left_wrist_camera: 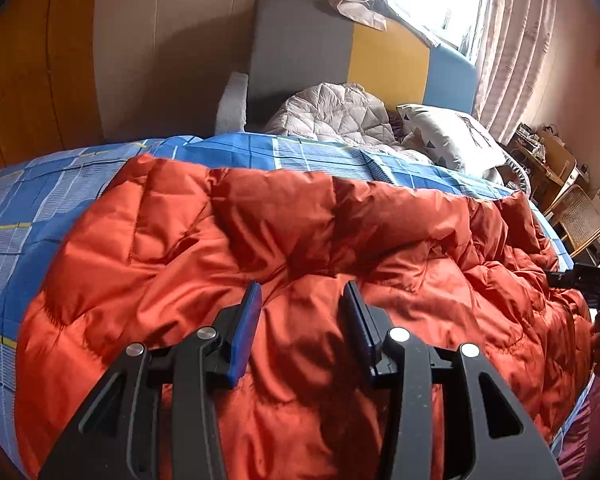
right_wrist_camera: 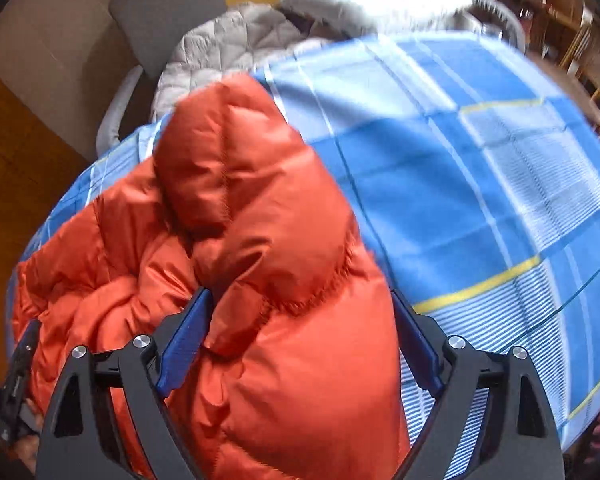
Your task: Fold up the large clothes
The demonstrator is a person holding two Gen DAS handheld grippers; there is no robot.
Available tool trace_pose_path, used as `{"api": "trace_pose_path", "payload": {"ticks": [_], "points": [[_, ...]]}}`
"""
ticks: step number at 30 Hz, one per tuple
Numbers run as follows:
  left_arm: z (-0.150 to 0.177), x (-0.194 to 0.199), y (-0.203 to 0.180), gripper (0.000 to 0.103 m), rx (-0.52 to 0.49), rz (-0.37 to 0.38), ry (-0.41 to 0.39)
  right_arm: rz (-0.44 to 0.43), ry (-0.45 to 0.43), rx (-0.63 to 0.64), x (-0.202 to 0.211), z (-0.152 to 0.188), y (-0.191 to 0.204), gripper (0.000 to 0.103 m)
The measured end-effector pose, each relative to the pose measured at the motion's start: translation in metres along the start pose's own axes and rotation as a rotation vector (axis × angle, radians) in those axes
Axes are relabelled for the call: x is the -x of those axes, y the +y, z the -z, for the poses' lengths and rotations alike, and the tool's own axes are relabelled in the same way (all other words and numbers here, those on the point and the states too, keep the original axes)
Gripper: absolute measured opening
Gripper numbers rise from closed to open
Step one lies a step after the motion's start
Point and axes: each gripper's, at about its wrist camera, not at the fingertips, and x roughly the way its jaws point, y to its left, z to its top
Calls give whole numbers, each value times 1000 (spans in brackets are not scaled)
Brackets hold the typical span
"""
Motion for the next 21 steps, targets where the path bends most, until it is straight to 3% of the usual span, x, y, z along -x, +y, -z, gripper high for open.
{"api": "trace_pose_path", "payload": {"ticks": [5, 7, 12, 14, 16, 18, 21], "points": [[8, -6, 2, 43, 5, 4, 23, -95, 57, -31, -8, 7, -2, 83], [9, -10, 1, 43, 5, 6, 31, -107, 66, -24, -9, 8, 1, 73], [11, -15, 2, 43, 15, 18, 40, -172, 121, -41, -11, 7, -1, 63], [12, -16, 1, 43, 17, 21, 40, -198, 140, -44, -9, 6, -2, 56], [13, -17, 1, 43, 16, 26, 40, -212, 159, -28, -5, 3, 2, 40], [13, -19, 1, 42, 13, 30, 44, -211, 154, -8, 5, 1, 6, 31], [13, -21, 1, 42, 12, 35, 46, -190, 138, 46, 20, 1, 22, 27]]}}
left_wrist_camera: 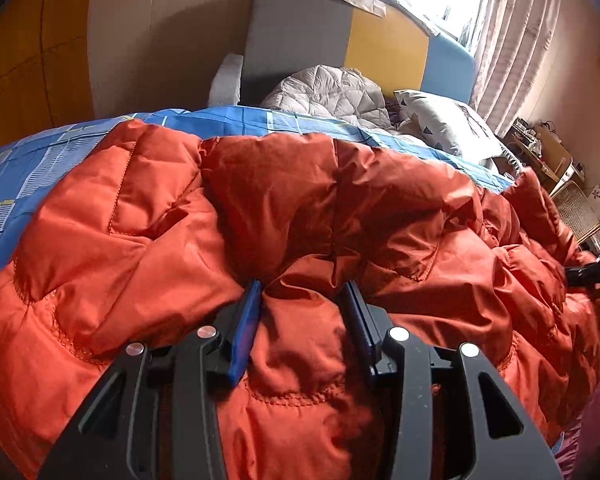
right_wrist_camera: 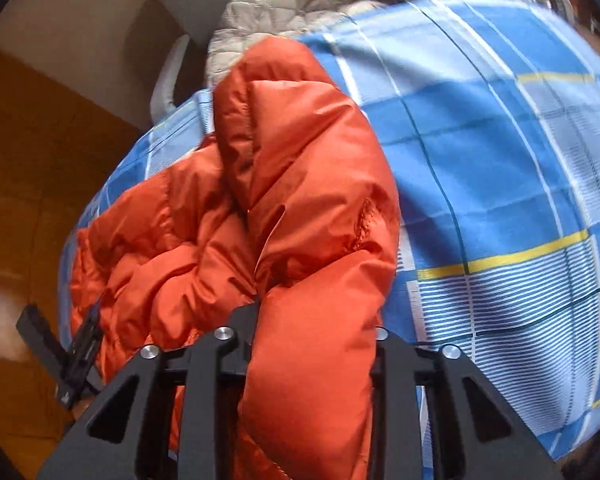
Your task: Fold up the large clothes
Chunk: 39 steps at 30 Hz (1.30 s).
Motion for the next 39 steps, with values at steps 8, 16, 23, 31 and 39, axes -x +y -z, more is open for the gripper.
{"api": "trace_pose_path", "payload": {"ticks": [8, 16, 23, 31, 39], "points": [[-1, -1, 1, 41, 2, 10, 7, 39, -41, 57, 23, -1, 43, 23], [-11, 36, -10, 32, 23, 82, -67, 112, -3, 31, 6, -6, 13, 25], [-17, 9, -55, 30, -27, 92, 9, 98, -11, 25, -2, -3, -2, 41], [-5, -29, -60, 31, -41, 59, 47, 11, 0, -15, -7, 1, -44, 76], [3, -33, -56, 31, -21, 79, 34, -215, 83, -81, -25, 20, -73, 78]]}}
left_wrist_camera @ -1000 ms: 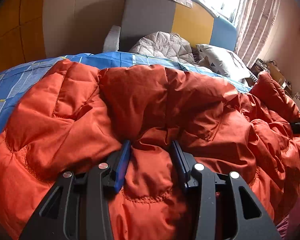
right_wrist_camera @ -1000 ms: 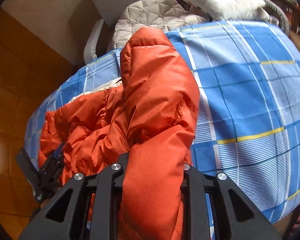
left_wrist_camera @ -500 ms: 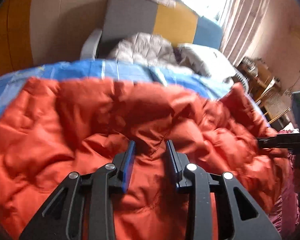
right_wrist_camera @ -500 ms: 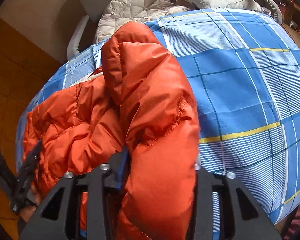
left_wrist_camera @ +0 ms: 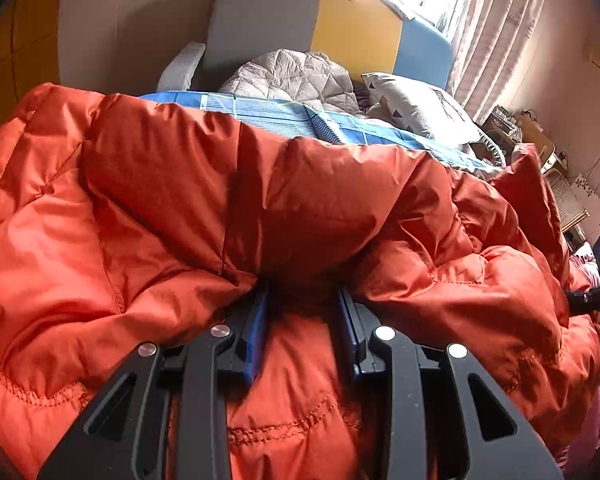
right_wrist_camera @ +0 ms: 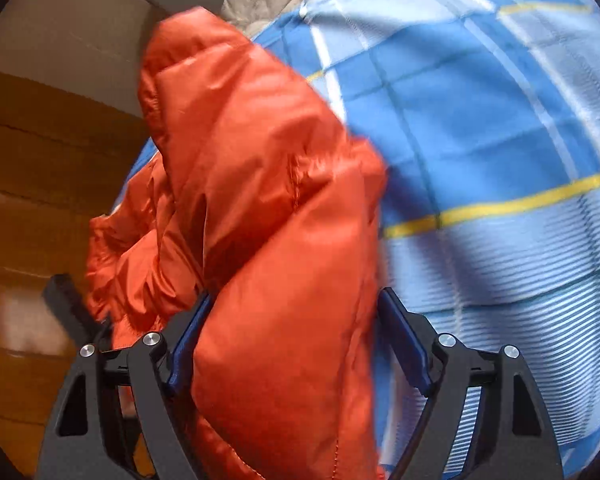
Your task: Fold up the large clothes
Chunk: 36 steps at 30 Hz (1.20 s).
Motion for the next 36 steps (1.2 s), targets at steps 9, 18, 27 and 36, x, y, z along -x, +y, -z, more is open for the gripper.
{"api": "trace_pose_path", "payload": {"ticks": [9, 18, 27, 36], "points": [[0, 0, 2, 31, 15, 13, 3, -21, 23, -5, 10, 20, 13, 65], [1, 2, 2, 31, 23, 27, 7, -15, -8, 53, 21, 46, 27, 92], [2, 4, 2, 31, 14, 19, 6, 21, -36, 100, 7, 64, 38, 50], [-1, 4, -3, 31, 5, -1, 19, 60, -184, 203, 38, 77, 116, 20]]}}
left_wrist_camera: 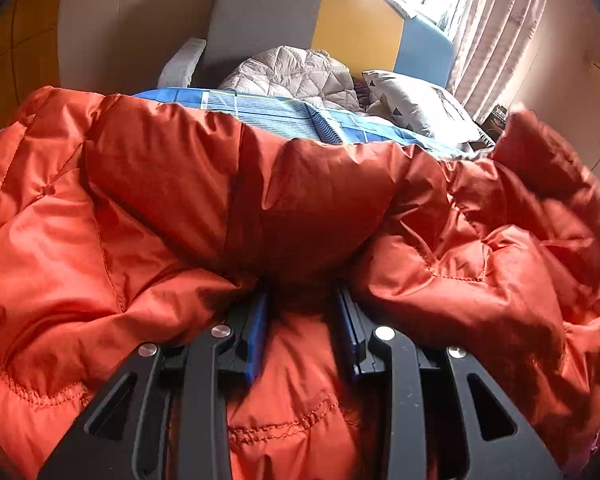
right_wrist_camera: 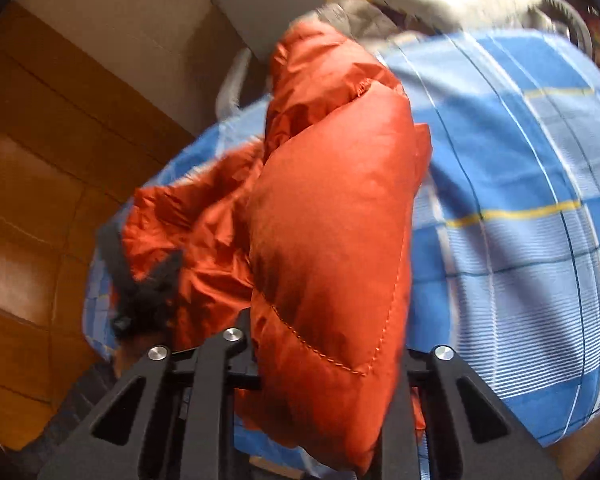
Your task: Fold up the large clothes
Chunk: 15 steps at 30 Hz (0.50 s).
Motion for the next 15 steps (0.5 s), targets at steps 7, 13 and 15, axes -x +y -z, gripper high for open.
{"api": "trace_pose_path", "payload": {"ticks": [7, 13, 15], "points": [[-9, 13, 3, 31, 8, -14, 26, 79, -49, 74, 12, -19, 57, 17], [-6, 89, 79, 31, 97, -34, -78, 144, -70, 135, 23, -24, 78, 16], [2, 114, 113, 30, 124, -76, -123, 163, -76, 146, 18, -20, 86, 16]]}}
